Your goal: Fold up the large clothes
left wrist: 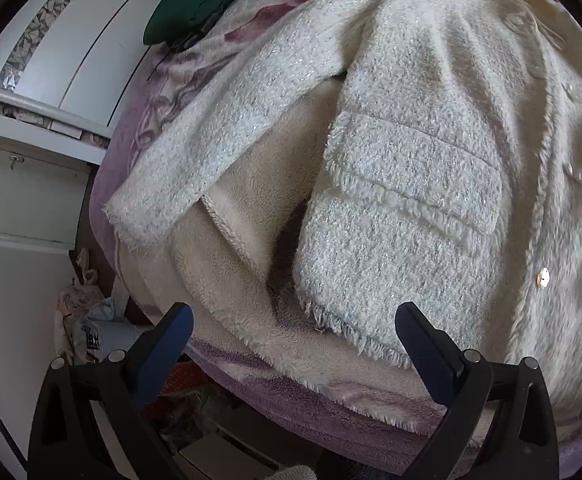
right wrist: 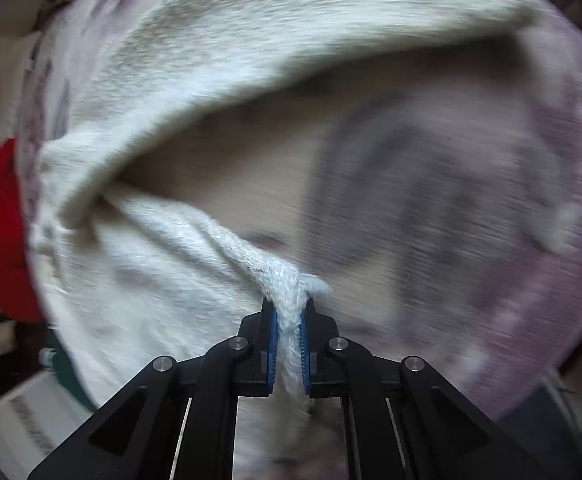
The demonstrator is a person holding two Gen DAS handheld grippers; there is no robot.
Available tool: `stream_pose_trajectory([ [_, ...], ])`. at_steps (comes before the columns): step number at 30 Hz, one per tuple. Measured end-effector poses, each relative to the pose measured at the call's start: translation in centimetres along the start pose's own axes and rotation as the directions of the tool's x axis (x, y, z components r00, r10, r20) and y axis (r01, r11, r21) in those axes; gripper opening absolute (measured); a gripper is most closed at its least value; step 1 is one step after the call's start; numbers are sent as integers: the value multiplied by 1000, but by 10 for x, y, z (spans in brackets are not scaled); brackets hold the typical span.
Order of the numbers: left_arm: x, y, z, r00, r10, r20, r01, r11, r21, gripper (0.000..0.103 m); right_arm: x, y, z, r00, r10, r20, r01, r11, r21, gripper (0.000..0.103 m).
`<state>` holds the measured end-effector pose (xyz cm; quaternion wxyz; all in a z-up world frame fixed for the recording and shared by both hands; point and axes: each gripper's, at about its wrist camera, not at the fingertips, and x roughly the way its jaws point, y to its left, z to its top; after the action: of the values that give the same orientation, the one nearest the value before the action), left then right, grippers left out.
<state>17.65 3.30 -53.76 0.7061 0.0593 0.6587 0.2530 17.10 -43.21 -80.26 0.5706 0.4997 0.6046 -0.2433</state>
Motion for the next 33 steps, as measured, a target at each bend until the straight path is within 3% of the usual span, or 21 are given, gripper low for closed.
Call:
stream_pose_trajectory([
  [3, -7, -1, 23, 999, -28, 26, 27, 999, 19, 103, 18, 19, -8, 991, -93, -95, 81, 989, -123, 13],
  [5, -13, 1, 45, 996, -50, 69, 47, 998, 37, 103, 19, 46, -9, 982, -136, -131, 111, 978, -177, 24],
  [6, -18, -1, 70, 993, -65, 100, 60, 997, 54, 103, 12, 63, -7, 979, -146, -139, 115, 970, -213, 26],
  [8, -24, -6, 113, 984, -97, 152, 86, 993, 78, 103, -7, 97, -6, 984, -140, -111, 107, 960, -259, 41],
  [11, -27, -23, 189, 967, -118, 225, 88, 986, 139, 103, -33, 161, -4, 996, -75, -50, 52, 933, -356, 55],
  [14, -21, -46, 260, 948, -118, 297, 57, 977, 206, 103, -15, 256, 14, 1000, -17, -21, 4, 862, -507, 59],
  [16, -15, -66, 294, 941, -128, 312, 46, 965, 258, 103, 12, 320, 33, 1000, -8, 15, 15, 793, -609, 59],
  [21, 11, -114, 349, 946, -102, 307, -15, 934, 358, 103, 113, 475, 68, 995, -97, 20, 77, 634, -769, 60],
  [23, 24, -124, 357, 950, -97, 297, -22, 927, 374, 103, 144, 503, 64, 987, -156, 25, 109, 556, -824, 83],
  [25, 33, -134, 364, 953, -84, 292, -37, 923, 384, 103, 185, 525, 61, 967, -249, 55, 172, 477, -862, 92],
  [27, 40, -139, 366, 954, -74, 291, -47, 921, 387, 103, 216, 527, 53, 935, -340, 102, 237, 385, -892, 90],
  [28, 43, -140, 366, 955, -76, 287, -44, 919, 391, 103, 220, 528, 51, 936, -325, 133, 253, 364, -896, 84],
  [29, 44, -141, 365, 955, -78, 287, -44, 918, 395, 103, 221, 528, 49, 937, -309, 160, 271, 358, -893, 63],
  [30, 45, -142, 365, 953, -77, 293, -48, 915, 400, 103, 217, 526, 52, 942, -286, 177, 280, 376, -883, 51],
  [31, 44, -142, 365, 951, -79, 297, -50, 914, 403, 103, 211, 527, 58, 948, -257, 186, 282, 413, -866, 30],
  [33, 43, -143, 366, 949, -88, 303, -47, 910, 411, 103, 199, 526, 75, 961, -209, 182, 265, 504, -822, 23],
])
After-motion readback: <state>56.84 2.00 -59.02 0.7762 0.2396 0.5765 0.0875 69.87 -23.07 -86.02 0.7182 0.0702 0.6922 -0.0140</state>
